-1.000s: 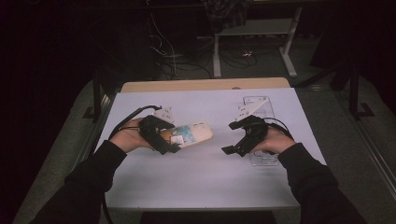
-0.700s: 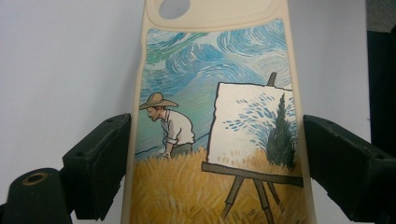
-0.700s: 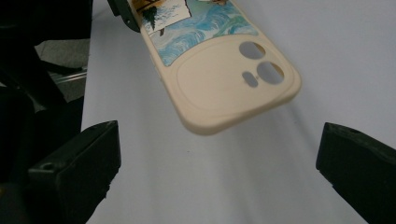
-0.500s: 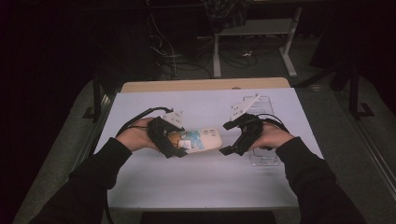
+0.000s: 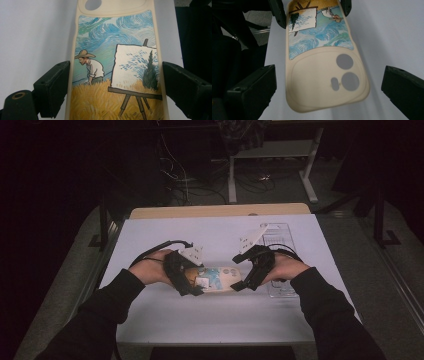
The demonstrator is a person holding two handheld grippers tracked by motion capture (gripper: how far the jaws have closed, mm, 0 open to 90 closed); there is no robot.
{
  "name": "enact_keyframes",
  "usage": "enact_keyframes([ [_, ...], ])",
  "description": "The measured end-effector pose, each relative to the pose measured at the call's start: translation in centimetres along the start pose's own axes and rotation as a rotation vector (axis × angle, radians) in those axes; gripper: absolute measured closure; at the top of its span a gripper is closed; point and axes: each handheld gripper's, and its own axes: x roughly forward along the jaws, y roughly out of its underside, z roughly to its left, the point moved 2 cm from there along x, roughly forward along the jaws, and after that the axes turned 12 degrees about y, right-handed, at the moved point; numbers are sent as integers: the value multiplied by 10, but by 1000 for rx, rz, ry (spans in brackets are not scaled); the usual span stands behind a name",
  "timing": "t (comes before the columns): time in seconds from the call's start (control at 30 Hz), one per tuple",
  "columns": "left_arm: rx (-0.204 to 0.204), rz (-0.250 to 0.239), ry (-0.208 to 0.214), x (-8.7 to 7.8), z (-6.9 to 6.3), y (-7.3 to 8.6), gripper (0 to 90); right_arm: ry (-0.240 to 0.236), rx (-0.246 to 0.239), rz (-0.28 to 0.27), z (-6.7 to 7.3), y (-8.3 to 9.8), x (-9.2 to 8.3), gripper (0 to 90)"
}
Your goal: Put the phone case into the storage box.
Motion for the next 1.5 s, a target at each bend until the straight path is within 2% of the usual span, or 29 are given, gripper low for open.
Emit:
enact_keyframes([
  [0.17, 29, 19, 11, 1, -2, -3, 117, -14, -18, 16, 4, -3, 6, 0],
  [0.73, 59, 37, 8, 3, -5, -10, 116, -56, -65, 57, 17, -10, 25, 0],
  [0.93, 68, 37, 8, 3, -5, -11, 115, -52, -77, 74, 20, -10, 30, 0],
  [1.1, 67, 37, 11, 3, -5, -11, 115, -40, -87, 87, 20, -10, 33, 0],
  [1.2, 58, 36, 13, 3, -6, -11, 115, -48, -91, 97, 21, -9, 35, 0],
  [1.23, 59, 36, 12, 3, -6, -11, 115, -58, -84, 115, 22, -9, 36, 0],
  [1.33, 57, 36, 14, 4, -6, -11, 114, -54, -93, 116, 22, -9, 37, 0],
  [1.4, 56, 37, 14, 4, -6, -11, 114, -58, -96, 116, 22, -9, 37, 46],
  [1.5, 57, 37, 14, 3, -6, -11, 115, -55, -95, 115, 21, -10, 36, 68],
])
